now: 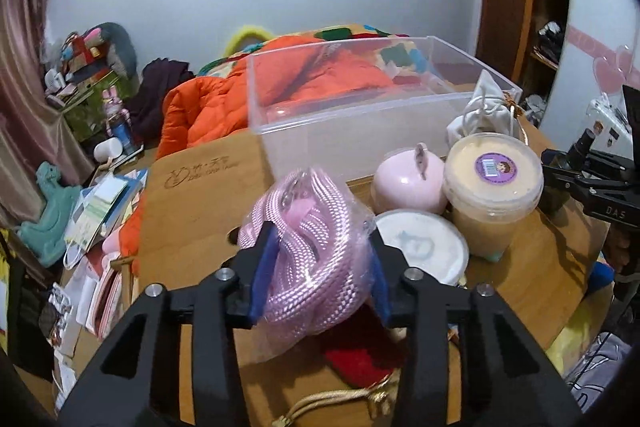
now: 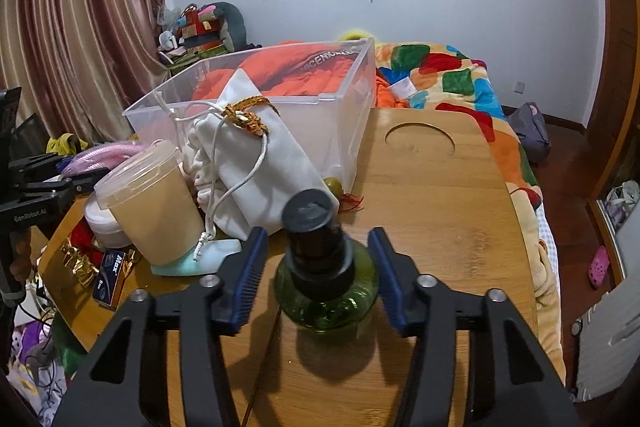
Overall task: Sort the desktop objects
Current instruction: 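Grasp the bagged pink rope with the left tool while the right tool grasps the green spray bottle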
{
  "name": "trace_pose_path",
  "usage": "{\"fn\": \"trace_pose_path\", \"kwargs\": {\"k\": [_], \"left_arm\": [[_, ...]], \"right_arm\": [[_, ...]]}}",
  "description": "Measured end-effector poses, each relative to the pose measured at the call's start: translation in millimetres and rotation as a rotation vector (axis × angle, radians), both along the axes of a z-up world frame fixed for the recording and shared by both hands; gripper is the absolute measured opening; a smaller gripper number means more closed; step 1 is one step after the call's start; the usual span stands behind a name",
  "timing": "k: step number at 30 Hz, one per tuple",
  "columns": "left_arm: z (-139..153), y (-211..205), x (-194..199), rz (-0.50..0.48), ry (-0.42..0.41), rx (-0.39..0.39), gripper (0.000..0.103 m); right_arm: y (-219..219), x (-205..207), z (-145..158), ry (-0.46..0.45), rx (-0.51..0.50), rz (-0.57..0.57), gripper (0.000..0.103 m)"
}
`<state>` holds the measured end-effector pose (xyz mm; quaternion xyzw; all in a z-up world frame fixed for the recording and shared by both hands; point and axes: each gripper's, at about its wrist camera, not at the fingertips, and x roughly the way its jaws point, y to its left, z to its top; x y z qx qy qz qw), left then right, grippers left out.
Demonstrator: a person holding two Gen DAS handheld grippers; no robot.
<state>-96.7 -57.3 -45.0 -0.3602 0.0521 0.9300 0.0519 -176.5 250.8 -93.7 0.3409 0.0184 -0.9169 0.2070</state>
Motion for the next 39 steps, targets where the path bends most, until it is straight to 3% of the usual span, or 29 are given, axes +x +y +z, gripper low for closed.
{"fn": "trace_pose_path", "kwargs": {"k": [3, 7, 15, 18, 22, 32, 39], "left_arm": [[-5.2, -15.6, 6.9, 0.059, -0.019, 0.022, 0.032], [-15.6, -34.4, 11.9, 0.12, -0.047, 0.052, 0.031], [-25.7, -34.1, -0.3, 0.142, -0.044, 0.023, 0.031], [-26.2, -37.0, -5.6, 0.168, -0.022, 0.037, 0.025], [-20.9, -46.6, -2.6, 0.188, 0.001, 0.106, 0.022], [8.0, -41.4, 17.7, 0.2, 0.096, 0.082, 0.022], [33.5, -36.2, 23.4, 0.166, 0.159, 0.109, 0.022]], "right_arm": [[-2.7, 0.8, 0.7, 0.0, 0.007, 0.006, 0.039], [-4.7, 1.3, 0.3, -0.005, 0.006, 0.012, 0.039], [-8.5, 3.1, -5.2, 0.001, 0.03, -0.005, 0.039], [-5.8, 5.4, -1.6, 0.011, 0.026, -0.019, 0.039], [0.2, 9.7, 15.1, 0.036, -0.017, -0.017, 0.039], [-10.1, 8.4, 50.3, 0.086, -0.057, 0.024, 0.039], [-15.5, 8.4, 71.4, 0.114, -0.075, 0.059, 0.039]]}}
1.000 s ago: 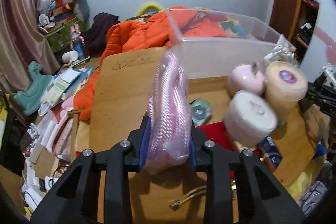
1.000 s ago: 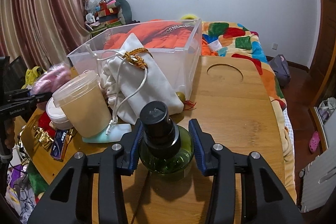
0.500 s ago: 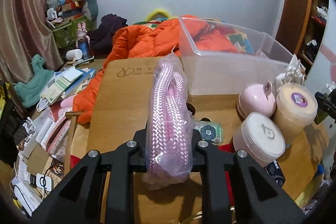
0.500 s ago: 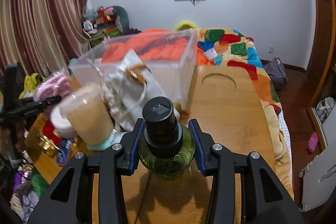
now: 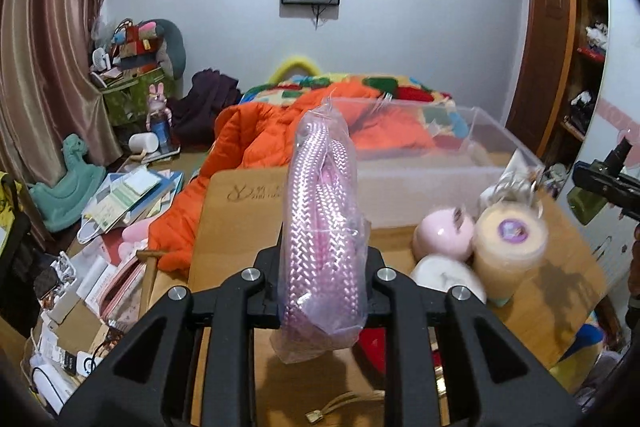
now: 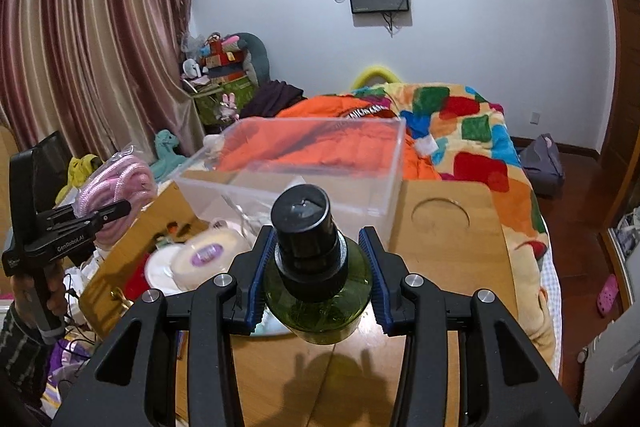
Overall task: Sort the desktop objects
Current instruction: 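Grasp the bagged pink rope with the left tool while the right tool grasps the green spray bottle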
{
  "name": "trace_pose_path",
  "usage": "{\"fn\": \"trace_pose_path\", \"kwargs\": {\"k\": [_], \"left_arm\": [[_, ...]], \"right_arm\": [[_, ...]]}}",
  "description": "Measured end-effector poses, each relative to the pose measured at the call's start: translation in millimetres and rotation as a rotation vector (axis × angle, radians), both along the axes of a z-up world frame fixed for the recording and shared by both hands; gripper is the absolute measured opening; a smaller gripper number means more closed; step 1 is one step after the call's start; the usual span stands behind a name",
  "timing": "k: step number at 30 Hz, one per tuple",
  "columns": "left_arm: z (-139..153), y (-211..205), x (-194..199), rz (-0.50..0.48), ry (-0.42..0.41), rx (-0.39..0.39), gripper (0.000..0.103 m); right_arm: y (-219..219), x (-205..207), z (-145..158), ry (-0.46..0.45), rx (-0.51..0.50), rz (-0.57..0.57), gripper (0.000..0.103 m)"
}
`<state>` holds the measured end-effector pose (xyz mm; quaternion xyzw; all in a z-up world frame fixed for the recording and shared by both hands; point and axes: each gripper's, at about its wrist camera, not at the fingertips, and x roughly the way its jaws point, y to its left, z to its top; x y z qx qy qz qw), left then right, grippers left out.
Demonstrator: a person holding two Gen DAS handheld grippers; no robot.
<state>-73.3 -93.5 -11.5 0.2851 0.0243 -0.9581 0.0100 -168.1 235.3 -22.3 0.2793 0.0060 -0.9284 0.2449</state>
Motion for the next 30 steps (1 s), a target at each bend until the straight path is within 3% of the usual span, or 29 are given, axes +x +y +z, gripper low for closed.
{"fn": "trace_pose_path", "kwargs": {"k": [7, 11, 18, 30], "left_arm": [[28.6, 6.4, -6.0, -0.039, 0.067, 0.012, 0.022], [39.8, 5.7, -21.1, -0.106, 0.052, 0.059, 0.022], [60.1, 10.2, -52.8, -0.15, 0.045, 0.054, 0.022], [57.7, 39.2, -103.6, -0.226, -0.01, 0.006, 0.022]], "right_arm": [[-2.8, -6.3, 24.4, 0.039, 0.002, 0.016, 0.039], [-3.0, -19.4, 31.7, 0.029, -0.015, 0.028, 0.039], [-13.6, -50.7, 39.8, 0.013, 0.005, 0.04, 0.039], [-36.3, -107.0, 27.1, -0.036, 0.059, 0.059, 0.039]]}}
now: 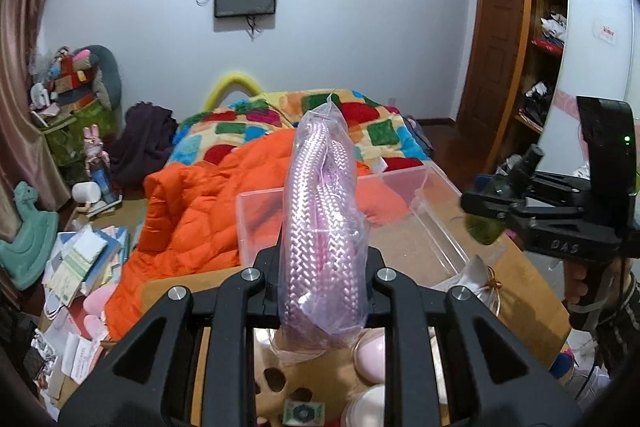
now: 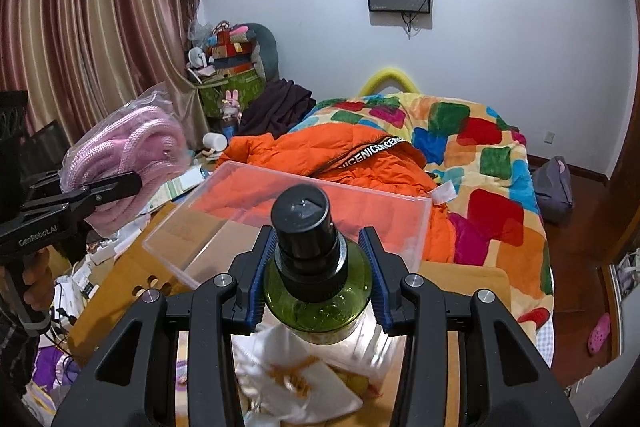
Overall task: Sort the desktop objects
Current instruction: 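Lower the pink rope into the clear box while the right tool drops the bottle in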
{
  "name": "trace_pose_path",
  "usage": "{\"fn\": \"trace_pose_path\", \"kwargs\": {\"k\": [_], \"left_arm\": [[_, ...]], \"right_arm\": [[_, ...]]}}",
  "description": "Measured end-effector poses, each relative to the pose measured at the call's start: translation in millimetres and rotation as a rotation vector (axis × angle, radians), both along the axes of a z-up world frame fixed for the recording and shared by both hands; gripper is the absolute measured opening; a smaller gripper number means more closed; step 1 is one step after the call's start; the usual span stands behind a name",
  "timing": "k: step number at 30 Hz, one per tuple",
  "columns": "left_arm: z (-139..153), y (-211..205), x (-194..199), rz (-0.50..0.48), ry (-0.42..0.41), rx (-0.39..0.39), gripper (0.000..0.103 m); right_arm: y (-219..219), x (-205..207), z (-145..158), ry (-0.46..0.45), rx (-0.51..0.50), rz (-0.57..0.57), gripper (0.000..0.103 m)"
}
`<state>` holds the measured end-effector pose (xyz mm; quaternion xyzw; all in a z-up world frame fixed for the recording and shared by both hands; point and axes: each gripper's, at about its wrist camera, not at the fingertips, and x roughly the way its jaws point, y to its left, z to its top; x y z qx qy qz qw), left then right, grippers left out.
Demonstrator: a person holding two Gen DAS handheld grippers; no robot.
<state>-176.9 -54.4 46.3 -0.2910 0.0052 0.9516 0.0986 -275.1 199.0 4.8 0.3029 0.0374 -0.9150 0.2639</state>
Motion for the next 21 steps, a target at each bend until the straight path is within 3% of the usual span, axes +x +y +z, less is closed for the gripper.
{"fn": "trace_pose_path", "kwargs": {"k": [13, 21], "left_arm": [[-40.1, 22.0, -48.5, -0.058, -0.145, -0.023, 0.022], [-64.0, 32.5, -54.8, -0.075, -0.213, -0.07, 0.022]], "right_arm": [[-24.8, -43.4, -45.1, -0.114, 0.108, 0.042, 0.039], [-39.4, -48.2, -55.7, -0.127, 0.23, 0.044, 0.039]]}}
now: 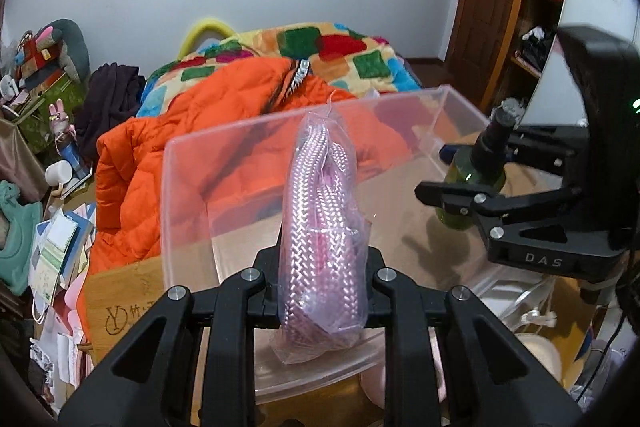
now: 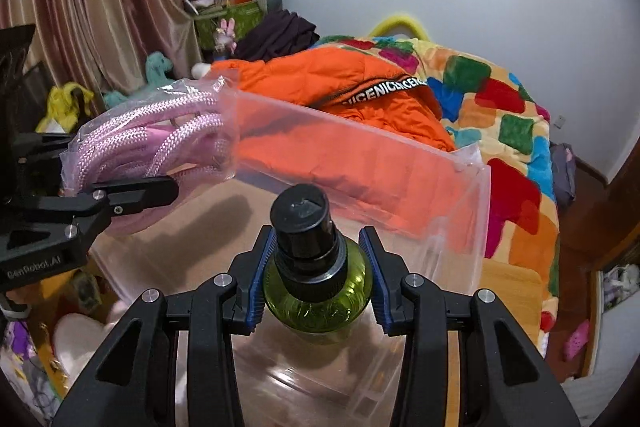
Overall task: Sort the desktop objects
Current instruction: 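Lower the pink rope into the clear box while the right tool drops the bottle in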
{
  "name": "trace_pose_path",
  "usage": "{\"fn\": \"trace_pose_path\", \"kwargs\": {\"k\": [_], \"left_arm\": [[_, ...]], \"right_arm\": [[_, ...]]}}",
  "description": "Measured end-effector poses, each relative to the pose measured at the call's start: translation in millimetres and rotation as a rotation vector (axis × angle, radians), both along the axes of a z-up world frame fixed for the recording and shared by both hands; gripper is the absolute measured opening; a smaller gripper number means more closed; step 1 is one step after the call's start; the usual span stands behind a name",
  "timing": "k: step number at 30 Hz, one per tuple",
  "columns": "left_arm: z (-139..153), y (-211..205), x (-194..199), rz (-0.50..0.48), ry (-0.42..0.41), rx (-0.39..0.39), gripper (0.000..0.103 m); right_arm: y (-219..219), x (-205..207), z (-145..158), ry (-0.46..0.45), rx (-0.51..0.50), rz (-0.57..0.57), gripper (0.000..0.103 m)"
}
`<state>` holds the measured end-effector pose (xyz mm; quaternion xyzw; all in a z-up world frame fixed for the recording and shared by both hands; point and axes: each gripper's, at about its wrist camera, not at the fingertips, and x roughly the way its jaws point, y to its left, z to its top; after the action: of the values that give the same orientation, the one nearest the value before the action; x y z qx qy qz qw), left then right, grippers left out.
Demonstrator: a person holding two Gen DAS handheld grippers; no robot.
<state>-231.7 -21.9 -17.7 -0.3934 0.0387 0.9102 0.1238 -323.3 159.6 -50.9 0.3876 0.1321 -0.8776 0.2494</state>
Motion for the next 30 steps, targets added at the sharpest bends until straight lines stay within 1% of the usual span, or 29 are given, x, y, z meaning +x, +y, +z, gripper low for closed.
{"fn": "trace_pose_path", "kwargs": {"k": [3, 5, 8, 12, 14, 15, 16, 17, 18, 19, 21, 24, 27, 28, 30], "left_arm": [[-6.7, 2.8, 0.7, 0.007, -0.008, -0.025, 0.022], [-6.9, -0.1, 1.9, 0.011, -0.017, -0.004, 0.022], [-7.6, -4.7, 3.5, 0.014, -0.022, 0.011, 0.022], [-7.5, -3.7, 4.9, 0.015, -0.027, 0.001, 0.023], [-6.1, -3.8, 6.1, 0.024, -0.021, -0.013, 0.025], [-4.4, -3.5, 8.2, 0.029, -0.014, -0.025, 0.028], [-2.6, -3.1, 9.7, 0.029, -0.004, -0.031, 0.031], [0.1, -2.6, 12.5, 0.027, 0.014, -0.037, 0.035], [5.0, -0.6, 17.7, 0.027, 0.043, -0.056, 0.046], [8.7, 0.6, 21.1, 0.027, 0.066, -0.07, 0.059], [19.9, 4.1, 31.5, 0.029, 0.136, -0.102, 0.071], [36.0, 9.0, 43.7, 0.034, 0.211, -0.144, 0.076], [51.0, 7.7, 55.9, 0.054, 0.27, -0.154, 0.088], [54.6, 7.3, 59.2, 0.059, 0.285, -0.154, 0.09], [63.5, 4.0, 68.0, 0.072, 0.316, -0.153, 0.091]], "right_arm": [[-4.7, 1.0, -0.6, -0.001, 0.026, 0.007, 0.039], [-7.9, 2.4, -2.1, 0.003, 0.05, 0.01, 0.039], [-8.9, 1.3, -2.3, -0.003, 0.059, 0.008, 0.039], [-10.5, 2.2, -1.9, -0.007, 0.069, 0.006, 0.039], [-10.8, 3.6, -1.4, -0.009, 0.072, 0.002, 0.039], [-10.1, 4.5, -0.5, -0.009, 0.065, -0.005, 0.042], [-8.8, 5.6, 0.6, -0.008, 0.054, -0.012, 0.049], [-6.6, 7.3, 2.6, -0.002, 0.04, -0.023, 0.053], [-3.7, 9.3, 5.6, 0.009, 0.022, -0.035, 0.06], [-0.8, 11.7, 9.5, 0.022, 0.005, -0.046, 0.064], [3.5, 16.3, 17.9, 0.047, -0.014, -0.06, 0.065], [9.2, 22.4, 29.0, 0.073, -0.034, -0.084, 0.067], [17.3, 32.0, 41.8, 0.106, -0.051, -0.106, 0.07], [20.0, 37.4, 46.9, 0.124, -0.055, -0.113, 0.07], [25.7, 45.9, 55.8, 0.15, -0.064, -0.12, 0.072]]}}
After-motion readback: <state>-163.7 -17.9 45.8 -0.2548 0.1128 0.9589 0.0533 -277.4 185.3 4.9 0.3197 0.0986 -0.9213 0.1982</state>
